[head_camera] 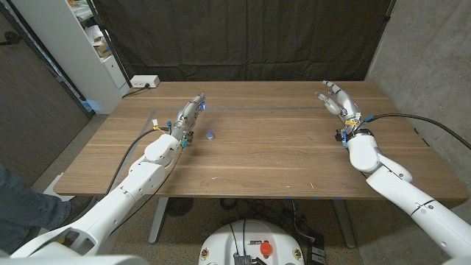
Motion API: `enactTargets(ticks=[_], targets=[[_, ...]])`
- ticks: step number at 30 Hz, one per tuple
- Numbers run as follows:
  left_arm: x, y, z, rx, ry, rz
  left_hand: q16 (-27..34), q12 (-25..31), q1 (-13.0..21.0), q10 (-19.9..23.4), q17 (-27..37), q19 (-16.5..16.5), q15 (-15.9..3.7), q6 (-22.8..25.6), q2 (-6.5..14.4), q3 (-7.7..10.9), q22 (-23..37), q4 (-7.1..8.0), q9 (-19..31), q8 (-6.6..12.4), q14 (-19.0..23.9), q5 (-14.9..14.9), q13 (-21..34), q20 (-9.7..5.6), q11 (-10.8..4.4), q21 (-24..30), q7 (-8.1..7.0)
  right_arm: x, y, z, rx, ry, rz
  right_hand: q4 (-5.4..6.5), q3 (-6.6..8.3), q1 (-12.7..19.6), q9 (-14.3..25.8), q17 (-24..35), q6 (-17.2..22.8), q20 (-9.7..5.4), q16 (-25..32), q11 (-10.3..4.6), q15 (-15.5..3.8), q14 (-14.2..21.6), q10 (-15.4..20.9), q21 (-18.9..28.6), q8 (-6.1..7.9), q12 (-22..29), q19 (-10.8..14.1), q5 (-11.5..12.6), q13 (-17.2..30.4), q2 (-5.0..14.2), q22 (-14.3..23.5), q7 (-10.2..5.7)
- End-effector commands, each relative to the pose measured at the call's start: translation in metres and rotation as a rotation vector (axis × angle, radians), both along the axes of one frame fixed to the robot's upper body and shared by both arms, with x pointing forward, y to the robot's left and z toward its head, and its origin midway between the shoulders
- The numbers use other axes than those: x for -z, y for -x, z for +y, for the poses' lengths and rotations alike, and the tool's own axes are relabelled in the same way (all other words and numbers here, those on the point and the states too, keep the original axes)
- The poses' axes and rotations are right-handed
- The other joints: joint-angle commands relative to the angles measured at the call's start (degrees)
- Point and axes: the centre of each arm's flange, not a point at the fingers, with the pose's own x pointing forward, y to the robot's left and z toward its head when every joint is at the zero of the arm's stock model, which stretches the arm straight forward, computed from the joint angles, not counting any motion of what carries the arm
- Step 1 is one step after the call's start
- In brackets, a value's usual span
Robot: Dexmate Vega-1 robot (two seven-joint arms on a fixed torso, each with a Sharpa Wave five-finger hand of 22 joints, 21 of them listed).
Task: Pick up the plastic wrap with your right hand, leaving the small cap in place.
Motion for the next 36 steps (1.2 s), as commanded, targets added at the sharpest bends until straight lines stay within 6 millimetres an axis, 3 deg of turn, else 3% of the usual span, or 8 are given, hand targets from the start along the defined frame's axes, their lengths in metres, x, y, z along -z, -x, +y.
enactTargets(ticks=[1, 8, 13, 16, 21, 32, 36], targets=[[-0.0007, -0.0029, 0.0013, 0.001, -0.005, 0.004, 0.15, 0.55, 0.13, 0.00, 0.23, -0.22, 0.34, 0.27, 0.39, 0.10, 0.25, -0.45, 0.24, 0.37, -0.19, 0.02, -0.07, 0.25, -0.10, -0.26, -0.31, 0.0010, 0.0044, -0.0029, 0.102, 0.043, 0.007, -0.28, 0.13, 0.79, -0.01, 0.07, -0.08, 1.65, -0.25, 0.29, 0.84, 0.11, 0.06, 0.25, -0.05, -0.10, 0.57, 0.32, 0.28, -0.61, 0.17, -0.17], [0.0015, -0.0049, 0.0036, 0.004, 0.002, 0.010, 0.19, 0.60, 0.09, 0.10, 0.23, -0.21, 0.39, 0.38, 0.44, 0.09, 0.25, -0.51, 0.25, 0.41, -0.10, 0.02, -0.10, 0.54, -0.15, -0.43, -0.33, 0.0020, 0.0050, -0.0026, 0.136, 0.064, 0.020, 0.05, 0.12, 0.91, 0.02, 0.13, 0.09, 3.20, -0.47, -0.56, 1.96, -0.58, -0.43, -0.17, 0.01, -0.27, -0.24, 0.39, 0.32, -1.18, 0.17, -1.51], [0.0022, -0.0053, 0.0060, -0.001, 0.002, 0.012, 0.18, 0.62, 0.07, 0.14, 0.22, -0.15, 0.44, 0.55, 0.49, 0.10, 0.26, -0.58, 0.25, 0.45, -0.10, 0.01, -0.12, 0.31, -0.14, -0.56, -0.30, 0.0010, 0.0064, -0.0030, 0.171, 0.092, 0.029, 0.36, 0.26, 1.06, 0.08, 0.19, 1.22, 4.22, -0.45, -1.34, 2.69, -0.79, -0.61, -0.59, 0.40, -0.29, -1.64, 0.51, 0.34, -1.49, 0.18, -4.58], [0.0034, -0.0066, 0.0075, 0.001, 0.002, 0.017, 0.17, 0.64, 0.07, 0.17, 0.22, -0.13, 0.40, 0.57, 0.51, 0.10, 0.26, -0.61, 0.25, 0.46, -0.11, 0.01, -0.13, 0.31, -0.11, -0.61, -0.30, 0.0004, 0.0068, -0.0034, 0.185, 0.103, 0.043, 0.39, 0.36, 1.22, 0.11, 0.17, 2.24, 5.01, -0.46, -1.40, 2.74, -0.88, -0.51, -0.66, 0.73, -0.23, -2.05, 0.55, 0.35, -1.61, 0.18, -5.40], [0.0044, -0.0073, 0.0076, 0.002, 0.000, 0.021, 0.19, 0.71, 0.05, 0.34, 0.21, -0.08, 0.51, 0.65, 0.55, 0.10, 0.27, -0.67, 0.25, 0.47, -0.07, 0.01, -0.15, 0.31, -0.13, -0.73, -0.37, 0.0007, 0.0074, -0.0038, 0.216, 0.122, 0.061, 0.50, 0.61, 1.55, 0.15, 0.19, 2.53, 7.97, -0.62, -2.07, 4.14, -1.70, -1.33, -0.80, 0.59, -0.44, -3.32, 0.61, 0.41, -1.87, 0.18, -6.02], [0.0026, -0.0093, 0.0077, 0.004, -0.006, 0.022, 0.18, 0.69, 0.01, 0.28, 0.20, 0.02, 0.54, 0.87, 0.66, 0.11, 0.28, -0.81, 0.25, 0.51, -0.04, 0.00, -0.18, 0.35, -0.25, -1.01, -0.29, -0.0001, 0.0093, -0.0044, 0.281, 0.154, 0.082, 0.29, 0.74, 2.12, 0.18, 0.13, 0.01, 9.02, -0.67, -2.02, 4.30, -2.26, -2.31, -0.71, -0.45, -0.63, -3.90, 0.65, 0.47, -2.54, 0.20, -6.44], [0.0038, -0.0123, 0.0078, 0.006, -0.003, 0.028, 0.20, 0.69, 0.00, 0.27, 0.20, 0.02, 0.51, 0.87, 0.69, 0.11, 0.28, -0.85, 0.25, 0.50, 0.02, 0.00, -0.19, 0.42, -0.29, -1.12, -0.36, -0.0001, 0.0099, -0.0035, 0.311, 0.162, 0.093, 0.16, 0.76, 2.56, 0.20, 0.08, -1.51, 8.97, -0.28, -1.73, 6.35, -1.45, -2.48, -0.48, -0.83, -0.53, -3.77, 0.82, 0.50, -3.32, 0.21, -6.07]])
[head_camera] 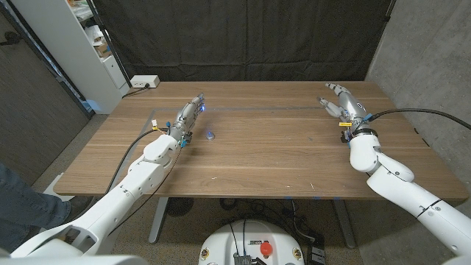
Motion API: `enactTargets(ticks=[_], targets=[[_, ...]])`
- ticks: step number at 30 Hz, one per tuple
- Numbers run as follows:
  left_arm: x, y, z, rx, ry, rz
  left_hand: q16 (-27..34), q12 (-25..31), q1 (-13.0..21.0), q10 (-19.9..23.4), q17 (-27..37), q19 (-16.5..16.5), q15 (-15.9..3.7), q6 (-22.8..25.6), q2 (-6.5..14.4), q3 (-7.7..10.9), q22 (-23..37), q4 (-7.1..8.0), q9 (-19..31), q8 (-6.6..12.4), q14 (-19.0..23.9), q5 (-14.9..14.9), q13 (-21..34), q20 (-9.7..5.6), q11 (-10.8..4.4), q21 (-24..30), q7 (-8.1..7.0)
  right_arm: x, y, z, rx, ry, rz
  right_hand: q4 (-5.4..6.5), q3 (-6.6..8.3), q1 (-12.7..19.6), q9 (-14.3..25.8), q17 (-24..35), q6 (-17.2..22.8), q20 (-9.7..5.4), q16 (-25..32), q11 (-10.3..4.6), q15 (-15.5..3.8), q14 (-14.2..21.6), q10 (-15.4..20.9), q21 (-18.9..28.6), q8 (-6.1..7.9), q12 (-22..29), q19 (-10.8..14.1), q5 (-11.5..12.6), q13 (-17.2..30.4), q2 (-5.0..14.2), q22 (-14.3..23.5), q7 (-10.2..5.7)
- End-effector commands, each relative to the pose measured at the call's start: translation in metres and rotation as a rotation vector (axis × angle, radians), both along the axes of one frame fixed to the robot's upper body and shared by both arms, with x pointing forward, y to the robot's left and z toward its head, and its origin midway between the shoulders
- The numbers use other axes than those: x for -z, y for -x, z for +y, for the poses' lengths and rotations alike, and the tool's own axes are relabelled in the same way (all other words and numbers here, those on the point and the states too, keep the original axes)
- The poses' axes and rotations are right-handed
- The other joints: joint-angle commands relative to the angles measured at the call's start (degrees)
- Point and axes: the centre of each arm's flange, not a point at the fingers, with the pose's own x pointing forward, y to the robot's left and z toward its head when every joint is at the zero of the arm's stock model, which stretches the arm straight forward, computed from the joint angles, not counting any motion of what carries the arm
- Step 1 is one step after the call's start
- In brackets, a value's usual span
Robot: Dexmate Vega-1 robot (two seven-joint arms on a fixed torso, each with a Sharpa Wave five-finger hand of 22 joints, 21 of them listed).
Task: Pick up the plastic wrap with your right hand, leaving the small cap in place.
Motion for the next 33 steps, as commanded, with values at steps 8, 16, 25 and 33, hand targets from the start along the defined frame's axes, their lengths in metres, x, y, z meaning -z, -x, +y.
enactTargets(ticks=[8, 16, 25, 33], targets=[[0.000, -0.008, 0.003, 0.003, 0.001, 0.008, 0.20, 0.33, 0.19, 0.30, 0.20, 0.04, 0.53, 0.29, 0.51, 0.25, 0.29, -0.46, 0.25, 0.22, 0.06, -0.01, 0.06, 0.50, -0.22, -0.27, 0.30, 0.004, -0.002, -0.008, 0.205, 0.049, 0.091, -0.23, 0.17, 0.32, 0.21, 0.05, -3.15, 0.27, 0.61, 1.36, 2.55, 1.34, -0.54, 0.62, -0.75, -0.14, 0.92, 0.60, 0.22, -2.01, 0.24, 0.77], [0.001, -0.011, 0.005, 0.001, 0.005, 0.012, 0.20, 0.33, 0.15, 0.30, 0.21, 0.12, 0.45, 0.29, 0.55, 0.23, 0.30, -0.53, 0.26, 0.20, 0.08, -0.01, 0.05, 0.69, -0.26, -0.43, 0.24, 0.003, -0.002, -0.010, 0.235, 0.052, 0.100, -0.16, -0.13, 0.16, 0.21, 0.05, -3.93, 0.40, 0.72, 1.90, 3.00, 1.67, -0.54, 0.73, -0.71, -0.06, 1.28, 0.73, 0.24, -2.88, 0.27, 1.10], [0.000, -0.013, 0.004, 0.006, 0.008, 0.007, 0.18, 0.34, 0.09, 0.31, 0.21, 0.23, 0.55, 0.64, 0.62, 0.22, 0.31, -0.65, 0.26, 0.29, 0.08, -0.02, 0.02, 0.65, 0.01, -0.68, 0.46, -0.002, -0.002, -0.010, 0.290, 0.051, 0.150, 0.04, -0.58, -0.13, 0.21, 0.03, -4.58, 0.47, 1.11, 2.09, 4.24, 2.85, -0.34, 1.13, -0.50, 0.08, 2.55, 0.92, 0.23, -4.03, 0.37, 2.29], [-0.001, -0.012, 0.005, 0.003, 0.006, 0.005, 0.17, 0.32, 0.05, 0.26, 0.21, 0.28, 0.62, 0.67, 0.65, 0.21, 0.31, -0.71, 0.26, 0.27, 0.06, -0.03, 0.01, 0.62, -0.05, -0.81, 0.47, -0.007, 0.000, -0.009, 0.342, 0.050, 0.177, 0.58, -1.35, -1.01, 0.17, -0.01, -3.32, 0.49, 1.91, 2.68, 4.48, 5.45, 1.27, 1.87, 0.36, 0.61, 5.34, 1.26, 0.10, -5.34, 0.54, 4.69]])
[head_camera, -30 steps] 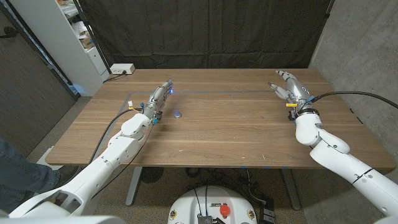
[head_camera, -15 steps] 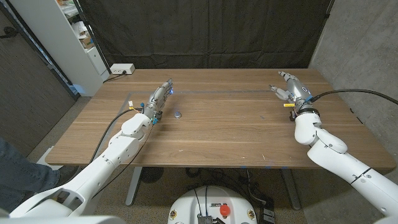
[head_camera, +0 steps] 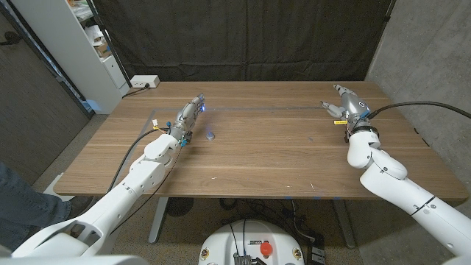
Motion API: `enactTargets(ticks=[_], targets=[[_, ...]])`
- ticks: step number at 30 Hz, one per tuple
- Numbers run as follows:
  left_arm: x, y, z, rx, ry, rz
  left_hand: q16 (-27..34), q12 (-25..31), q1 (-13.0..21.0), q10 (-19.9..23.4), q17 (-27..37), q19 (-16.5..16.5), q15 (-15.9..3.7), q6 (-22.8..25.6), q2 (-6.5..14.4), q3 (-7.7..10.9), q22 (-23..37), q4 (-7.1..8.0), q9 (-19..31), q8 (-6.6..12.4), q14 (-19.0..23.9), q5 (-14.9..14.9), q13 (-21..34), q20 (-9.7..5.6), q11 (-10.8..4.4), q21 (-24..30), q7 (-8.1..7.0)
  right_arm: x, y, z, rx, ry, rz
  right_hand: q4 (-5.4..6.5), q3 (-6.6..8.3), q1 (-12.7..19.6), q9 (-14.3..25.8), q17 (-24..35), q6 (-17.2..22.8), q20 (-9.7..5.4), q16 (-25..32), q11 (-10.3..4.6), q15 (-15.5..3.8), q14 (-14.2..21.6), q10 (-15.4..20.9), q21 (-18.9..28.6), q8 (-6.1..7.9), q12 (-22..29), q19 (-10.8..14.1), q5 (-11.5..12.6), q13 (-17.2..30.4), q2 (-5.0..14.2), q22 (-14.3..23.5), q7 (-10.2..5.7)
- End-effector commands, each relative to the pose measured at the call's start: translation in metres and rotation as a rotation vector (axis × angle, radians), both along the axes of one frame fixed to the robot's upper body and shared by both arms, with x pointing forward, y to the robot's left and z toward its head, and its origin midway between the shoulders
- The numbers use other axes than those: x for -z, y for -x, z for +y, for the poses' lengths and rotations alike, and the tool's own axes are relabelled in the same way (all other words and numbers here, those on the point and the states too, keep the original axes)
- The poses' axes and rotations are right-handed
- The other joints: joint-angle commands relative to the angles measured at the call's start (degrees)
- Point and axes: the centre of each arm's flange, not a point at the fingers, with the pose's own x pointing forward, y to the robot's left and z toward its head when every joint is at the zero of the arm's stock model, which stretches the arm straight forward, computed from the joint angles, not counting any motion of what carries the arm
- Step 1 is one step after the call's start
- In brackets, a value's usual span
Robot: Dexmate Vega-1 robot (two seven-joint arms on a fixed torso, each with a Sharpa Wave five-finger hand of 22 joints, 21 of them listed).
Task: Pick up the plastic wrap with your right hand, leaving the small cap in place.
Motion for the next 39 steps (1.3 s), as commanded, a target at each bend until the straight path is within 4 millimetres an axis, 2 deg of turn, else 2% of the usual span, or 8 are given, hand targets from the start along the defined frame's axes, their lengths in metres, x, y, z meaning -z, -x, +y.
enactTargets(ticks=[1, 5, 9, 15, 25, 39], targets=[[-0.001, -0.001, 0.001, 0.002, 0.000, -0.002, 0.17, 0.31, 0.04, 0.25, 0.21, -0.04, 0.63, 0.37, 0.66, 0.22, 0.32, -0.25, 0.26, 0.27, 0.05, -0.03, -0.01, 0.33, -0.02, -0.19, 0.14, -0.004, 0.001, -0.004, 0.097, -0.005, 0.058, 0.31, -0.64, -0.40, 0.02, -0.05, 1.44, -0.08, 0.84, 0.44, 0.11, 2.31, 1.73, 0.89, 0.90, 0.72, 2.86, 0.67, 0.07, -1.41, 0.27, 2.00], [0.000, -0.001, 0.001, 0.004, 0.003, 0.001, 0.16, 0.35, 0.01, 0.34, 0.21, -0.02, 0.64, 0.35, 0.68, 0.21, 0.32, -0.29, 0.26, 0.25, 0.05, -0.03, -0.01, 0.40, 0.11, -0.29, 0.09, -0.004, 0.002, -0.004, 0.120, -0.012, 0.074, 0.49, -0.99, -0.72, -0.02, -0.13, 1.89, -0.08, 1.00, 1.25, 1.37, 3.41, 2.40, 1.34, 1.04, 0.73, 4.98, 0.94, -0.06, -1.99, 0.32, 3.42], [0.000, -0.001, 0.000, 0.003, -0.001, 0.001, 0.17, 0.34, -0.02, 0.31, 0.22, -0.02, 0.63, 0.38, 0.70, 0.20, 0.32, -0.33, 0.26, 0.24, 0.06, -0.04, -0.02, 0.46, -0.10, -0.39, 0.10, -0.003, 0.001, -0.006, 0.132, -0.010, 0.096, 0.62, -1.25, -1.01, -0.05, -0.15, 1.37, -0.04, 0.92, 1.22, 2.19, 3.64, 2.13, 1.55, 0.80, 0.49, 6.17, 1.09, -0.11, -2.37, 0.32, 3.74], [0.002, -0.002, 0.000, 0.002, -0.003, 0.008, 0.18, 0.35, -0.07, 0.33, 0.22, 0.02, 0.54, 0.45, 0.73, 0.19, 0.33, -0.38, 0.26, 0.25, 0.11, -0.04, -0.03, 0.54, -0.16, -0.53, 0.06, -0.002, -0.001, -0.008, 0.148, -0.006, 0.124, 0.82, -1.75, -1.56, -0.07, -0.14, 0.20, 0.08, 0.28, 1.36, 2.56, 2.68, 0.94, 1.69, 0.42, -0.05, 7.81, 1.35, -0.15, -3.03, 0.28, 2.61], [0.003, 0.000, 0.003, -0.002, -0.006, 0.008, 0.19, 0.34, -0.14, 0.30, 0.23, -0.03, 0.48, 0.47, 0.77, 0.17, 0.34, -0.47, 0.26, 0.22, 0.15, -0.04, -0.04, 0.71, -0.27, -0.78, -0.02, -0.003, -0.005, -0.015, 0.173, -0.004, 0.142, 0.83, -2.04, -1.72, -0.06, -0.10, -0.56, 0.21, -0.50, 0.63, 2.21, 1.05, -0.26, 1.43, 0.31, -0.42, 8.64, 1.75, -0.15, -3.48, 0.20, 1.37], [0.004, 0.003, 0.004, -0.007, -0.002, 0.008, 0.17, 0.34, -0.26, 0.29, 0.23, 0.08, 0.50, 0.57, 0.81, 0.12, 0.35, -0.61, 0.26, 0.21, 0.12, -0.04, -0.05, 0.89, -0.19, -1.11, -0.09, 0.004, -0.013, -0.030, 0.219, -0.024, 0.173, 0.80, -2.14, -1.68, -0.05, -0.07, -0.89, 0.28, -0.70, 0.43, 1.53, 0.50, -0.84, 1.11, 0.32, -0.50, 8.75, 2.04, -0.13, -3.66, 0.15, 0.99]])
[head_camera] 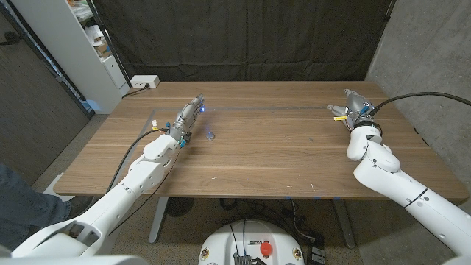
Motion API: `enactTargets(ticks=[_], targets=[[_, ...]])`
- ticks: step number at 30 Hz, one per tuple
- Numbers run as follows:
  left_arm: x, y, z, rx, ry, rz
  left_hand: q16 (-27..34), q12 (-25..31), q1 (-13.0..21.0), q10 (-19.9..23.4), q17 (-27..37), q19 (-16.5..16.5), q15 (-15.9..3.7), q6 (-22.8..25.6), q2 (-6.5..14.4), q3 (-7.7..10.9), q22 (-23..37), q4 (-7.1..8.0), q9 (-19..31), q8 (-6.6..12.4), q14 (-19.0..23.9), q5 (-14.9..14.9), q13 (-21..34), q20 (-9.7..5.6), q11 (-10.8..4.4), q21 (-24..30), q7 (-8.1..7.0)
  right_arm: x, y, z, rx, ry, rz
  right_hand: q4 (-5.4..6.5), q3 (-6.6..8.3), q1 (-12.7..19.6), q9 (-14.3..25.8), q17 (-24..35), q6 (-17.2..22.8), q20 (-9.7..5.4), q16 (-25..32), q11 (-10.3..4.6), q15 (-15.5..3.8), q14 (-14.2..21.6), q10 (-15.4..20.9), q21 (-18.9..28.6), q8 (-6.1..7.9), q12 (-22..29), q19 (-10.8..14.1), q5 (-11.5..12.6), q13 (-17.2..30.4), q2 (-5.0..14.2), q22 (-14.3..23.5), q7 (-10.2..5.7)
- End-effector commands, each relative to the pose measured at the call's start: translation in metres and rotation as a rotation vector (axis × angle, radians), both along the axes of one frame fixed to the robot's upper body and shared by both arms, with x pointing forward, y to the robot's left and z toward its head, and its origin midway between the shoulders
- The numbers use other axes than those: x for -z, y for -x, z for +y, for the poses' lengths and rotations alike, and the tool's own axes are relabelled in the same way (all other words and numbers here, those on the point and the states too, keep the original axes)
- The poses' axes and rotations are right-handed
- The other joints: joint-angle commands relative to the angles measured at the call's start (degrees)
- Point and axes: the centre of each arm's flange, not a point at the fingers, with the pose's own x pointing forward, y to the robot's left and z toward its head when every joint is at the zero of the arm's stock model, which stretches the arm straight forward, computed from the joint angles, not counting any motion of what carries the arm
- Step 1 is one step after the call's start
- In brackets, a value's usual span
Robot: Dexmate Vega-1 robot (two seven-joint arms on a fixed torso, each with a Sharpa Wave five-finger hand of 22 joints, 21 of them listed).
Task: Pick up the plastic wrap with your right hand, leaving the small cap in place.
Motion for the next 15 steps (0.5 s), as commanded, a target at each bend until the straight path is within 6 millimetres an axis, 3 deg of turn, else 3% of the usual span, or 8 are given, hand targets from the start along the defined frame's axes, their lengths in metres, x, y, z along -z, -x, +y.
enactTargets(ticks=[1, 15], targets=[[0.002, 0.002, 0.001, -0.004, 0.003, 0.001, 0.16, 0.34, 0.03, -0.03, 0.23, -0.03, 0.50, 0.29, 0.52, 0.12, 0.06, -0.13, 0.26, 0.22, 0.11, -0.04, -0.06, 0.15, 0.13, -0.30, 0.20, 0.007, -0.007, -0.014, 0.034, -0.019, 0.024, -0.05, -0.35, 0.16, 0.09, 0.12, 0.10, 0.05, -0.20, -0.13, -0.19, -0.34, -0.05, -0.11, 0.06, -0.15, 0.38, 0.41, 0.02, -0.58, 0.04, -0.30], [0.005, 0.001, -0.002, -0.006, -0.007, 0.016, 0.11, 0.33, -0.08, -0.06, 0.24, -0.03, 0.39, 0.27, 0.60, 0.09, 0.07, -0.25, 0.27, 0.17, -0.03, -0.05, -0.07, 0.23, 0.06, -0.65, 0.26, 0.019, -0.011, -0.030, 0.008, -0.003, 0.025, 0.05, -0.62, -0.05, 0.11, 0.18, 0.72, 0.01, 0.01, -0.76, -1.46, 0.08, 0.68, -0.44, 0.42, 0.27, 0.60, 0.83, 0.07, -0.87, 0.02, -0.79]])
